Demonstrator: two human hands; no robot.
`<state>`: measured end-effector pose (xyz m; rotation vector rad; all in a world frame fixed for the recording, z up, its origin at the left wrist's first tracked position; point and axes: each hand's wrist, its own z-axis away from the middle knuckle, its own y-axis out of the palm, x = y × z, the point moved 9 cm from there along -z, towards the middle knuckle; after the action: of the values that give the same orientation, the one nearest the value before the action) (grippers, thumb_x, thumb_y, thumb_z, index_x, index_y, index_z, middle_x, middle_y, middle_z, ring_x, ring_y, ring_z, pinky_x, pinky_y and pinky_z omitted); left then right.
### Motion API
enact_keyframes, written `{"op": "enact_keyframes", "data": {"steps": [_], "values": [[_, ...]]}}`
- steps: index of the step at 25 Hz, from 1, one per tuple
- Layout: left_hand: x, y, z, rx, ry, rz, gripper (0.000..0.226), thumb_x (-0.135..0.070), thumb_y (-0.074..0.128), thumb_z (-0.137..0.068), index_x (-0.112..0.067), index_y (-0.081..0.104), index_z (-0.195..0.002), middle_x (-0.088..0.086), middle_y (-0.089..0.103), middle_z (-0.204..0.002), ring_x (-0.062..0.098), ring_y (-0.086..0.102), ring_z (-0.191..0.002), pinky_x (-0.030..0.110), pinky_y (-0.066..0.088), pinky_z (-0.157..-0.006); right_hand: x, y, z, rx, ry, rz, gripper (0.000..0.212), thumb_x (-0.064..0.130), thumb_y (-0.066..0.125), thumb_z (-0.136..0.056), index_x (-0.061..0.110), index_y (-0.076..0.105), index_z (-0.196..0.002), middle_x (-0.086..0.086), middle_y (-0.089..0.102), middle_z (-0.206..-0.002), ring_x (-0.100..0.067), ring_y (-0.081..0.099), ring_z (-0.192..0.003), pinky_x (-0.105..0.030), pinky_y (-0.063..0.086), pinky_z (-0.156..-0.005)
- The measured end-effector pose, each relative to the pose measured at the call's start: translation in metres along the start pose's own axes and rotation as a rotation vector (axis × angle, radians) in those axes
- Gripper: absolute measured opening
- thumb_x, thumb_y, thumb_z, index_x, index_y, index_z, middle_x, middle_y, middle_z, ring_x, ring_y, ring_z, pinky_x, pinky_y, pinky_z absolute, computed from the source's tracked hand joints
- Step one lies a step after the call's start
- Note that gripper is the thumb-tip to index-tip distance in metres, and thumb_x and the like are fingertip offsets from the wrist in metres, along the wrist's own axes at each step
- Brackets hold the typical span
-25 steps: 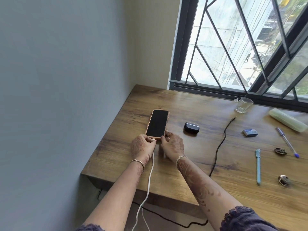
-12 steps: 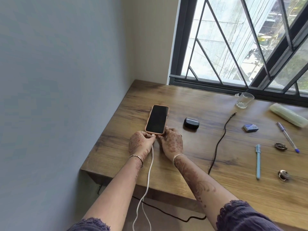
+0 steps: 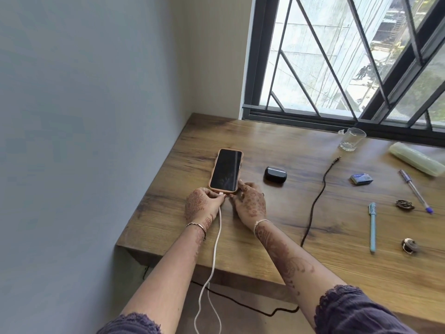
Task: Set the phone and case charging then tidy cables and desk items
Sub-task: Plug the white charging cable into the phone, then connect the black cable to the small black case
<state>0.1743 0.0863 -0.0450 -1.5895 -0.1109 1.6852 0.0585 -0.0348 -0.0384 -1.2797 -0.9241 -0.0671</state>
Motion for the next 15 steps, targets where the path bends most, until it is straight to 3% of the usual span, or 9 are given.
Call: {"op": "enact_keyframes", "data": {"steps": [3, 8, 11, 15], "values": [[0.0, -0.005, 0.001, -0.024, -0.015, 0.052, 0.026, -0.043, 0.075, -0.072, -0.018, 0.066, -0.075, 0.0, 0.07, -0.078, 0.018, 0.065, -0.079, 0.027, 0.05, -0.071, -0.007, -0.011, 0.005, -0.054, 0.046, -0.142, 0.048, 0.019, 0.065, -0.087, 0.023, 0.054, -0.133, 0.003, 0.053, -0.122, -0.017, 0.057, -0.108, -0.027, 0.044, -0.101], [-0.009, -0.009, 0.017, -0.013, -0.028, 0.182, 0.017, -0.032, 0.074, -0.075, -0.021, 0.061, -0.073, 0.001, 0.067, -0.082, 0.019, 0.064, -0.084, 0.025, 0.048, -0.075, -0.035, -0.073, 0.023, -0.319, 0.064, -0.097, 0.024, 0.018, 0.065, -0.084, 0.028, 0.066, -0.106, 0.007, 0.065, -0.104, -0.017, 0.061, -0.096, -0.024, 0.045, -0.088], [-0.024, -0.001, 0.034, 0.028, 0.019, 0.227, 0.017, -0.031, 0.075, -0.076, -0.021, 0.061, -0.072, 0.0, 0.066, -0.08, 0.017, 0.062, -0.08, 0.024, 0.047, -0.073, -0.068, -0.112, 0.038, -0.44, 0.189, -0.04, 0.024, 0.021, 0.064, -0.084, 0.026, 0.066, -0.108, 0.004, 0.064, -0.11, -0.022, 0.058, -0.104, -0.033, 0.044, -0.093], [-0.043, 0.027, 0.057, 0.127, 0.09, 0.261, 0.02, -0.033, 0.076, -0.074, -0.018, 0.065, -0.079, -0.002, 0.066, -0.08, 0.017, 0.061, -0.079, 0.031, 0.051, -0.074, -0.12, -0.137, 0.056, -0.469, 0.312, -0.167, 0.022, 0.018, 0.058, -0.088, 0.021, 0.066, -0.109, -0.003, 0.061, -0.114, -0.027, 0.058, -0.107, -0.033, 0.043, -0.094]]}}
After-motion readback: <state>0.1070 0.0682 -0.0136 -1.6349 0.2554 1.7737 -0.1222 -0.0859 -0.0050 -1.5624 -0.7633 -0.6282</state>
